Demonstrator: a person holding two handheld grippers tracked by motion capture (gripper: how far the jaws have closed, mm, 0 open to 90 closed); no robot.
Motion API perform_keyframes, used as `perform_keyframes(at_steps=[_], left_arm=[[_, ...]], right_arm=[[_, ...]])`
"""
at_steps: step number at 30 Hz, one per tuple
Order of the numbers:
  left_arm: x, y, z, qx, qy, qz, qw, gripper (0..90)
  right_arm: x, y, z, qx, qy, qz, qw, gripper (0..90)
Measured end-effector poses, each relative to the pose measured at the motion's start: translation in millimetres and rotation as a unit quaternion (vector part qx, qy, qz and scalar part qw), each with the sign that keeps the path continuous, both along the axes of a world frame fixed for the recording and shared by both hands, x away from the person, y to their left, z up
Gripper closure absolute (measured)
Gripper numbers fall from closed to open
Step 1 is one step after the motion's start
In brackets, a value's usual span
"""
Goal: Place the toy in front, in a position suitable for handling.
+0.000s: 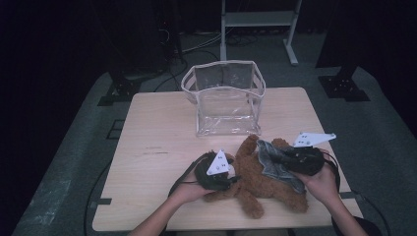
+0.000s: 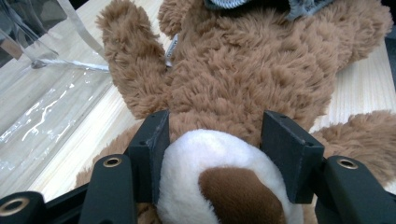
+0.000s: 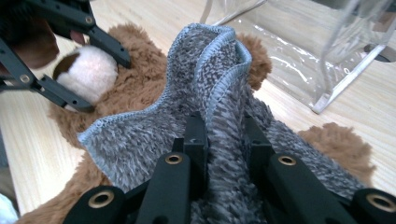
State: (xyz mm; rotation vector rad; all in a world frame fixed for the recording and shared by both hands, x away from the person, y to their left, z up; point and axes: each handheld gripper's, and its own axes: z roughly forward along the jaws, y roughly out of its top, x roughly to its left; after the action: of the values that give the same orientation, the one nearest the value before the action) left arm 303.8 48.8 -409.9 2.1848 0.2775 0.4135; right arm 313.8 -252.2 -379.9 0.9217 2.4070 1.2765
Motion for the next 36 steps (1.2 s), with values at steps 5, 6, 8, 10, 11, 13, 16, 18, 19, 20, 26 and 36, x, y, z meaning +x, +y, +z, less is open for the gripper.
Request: perform_keyframes(at_steps=[5, 6, 8, 10, 11, 13, 16, 18, 19, 20, 26, 36], left_arm=[[1.2, 9.5, -1.7, -0.012, 0.008, 0.009, 0.9999, 42.7], [1.1, 10.9, -2.1, -0.016, 0.011, 0.011, 0.9997, 42.7], [1.3, 13.5, -1.5, -0.012, 0.008, 0.01, 0.9999, 42.5], [1.1, 14.5, -1.5, -0.013, 0.009, 0.01, 0.9998, 42.1], [1.1, 14.5, -1.8, -0.015, 0.008, 0.01, 0.9998, 42.1], [1.2, 13.5, -2.3, -0.016, 0.008, 0.01, 0.9998, 42.0], [0.0, 12.9, -3.2, -0.018, 0.006, 0.011, 0.9998, 42.1], [-0.6, 14.1, -3.2, -0.014, 0.004, 0.009, 0.9999, 42.3], [-1.2, 14.5, -3.5, -0.015, 0.004, 0.01, 0.9998, 42.4], [-1.5, 14.9, -3.7, -0.016, 0.003, 0.01, 0.9998, 42.4], [-0.9, 16.4, -4.4, -0.022, 0.008, 0.009, 0.9997, 42.3], [-1.6, 15.3, -5.5, -0.024, 0.005, 0.01, 0.9997, 41.3]], right_arm=[[5.0, -9.1, -8.3, -0.017, 0.011, -0.017, 0.9997, 75.9], [6.3, -13.6, -10.6, -0.018, 0.018, -0.026, 0.9993, 75.9], [8.0, -23.3, -13.1, -0.013, 0.025, -0.037, 0.9989, 75.8], [5.9, -28.0, -9.9, 0.002, 0.025, -0.038, 0.999, 75.8], [4.2, -27.8, -6.6, 0.004, 0.022, -0.036, 0.9991, 75.7], [1.9, -23.5, -0.9, 0.004, 0.016, -0.029, 0.9995, 75.7], [3.0, -12.0, 0.7, -0.007, 0.011, -0.019, 0.9997, 75.7], [8.2, -6.7, -3.9, -0.017, 0.013, -0.017, 0.9996, 75.7], [10.2, -6.2, -5.8, -0.017, 0.017, -0.018, 0.9995, 75.7], [13.1, -7.0, -8.7, -0.016, 0.023, -0.021, 0.9994, 75.7], [27.5, -24.0, -16.2, -0.019, 0.039, -0.054, 0.9976, 75.8], [17.8, 0.3, 14.6, 0.018, 0.033, 0.011, 0.9992, 75.5]])
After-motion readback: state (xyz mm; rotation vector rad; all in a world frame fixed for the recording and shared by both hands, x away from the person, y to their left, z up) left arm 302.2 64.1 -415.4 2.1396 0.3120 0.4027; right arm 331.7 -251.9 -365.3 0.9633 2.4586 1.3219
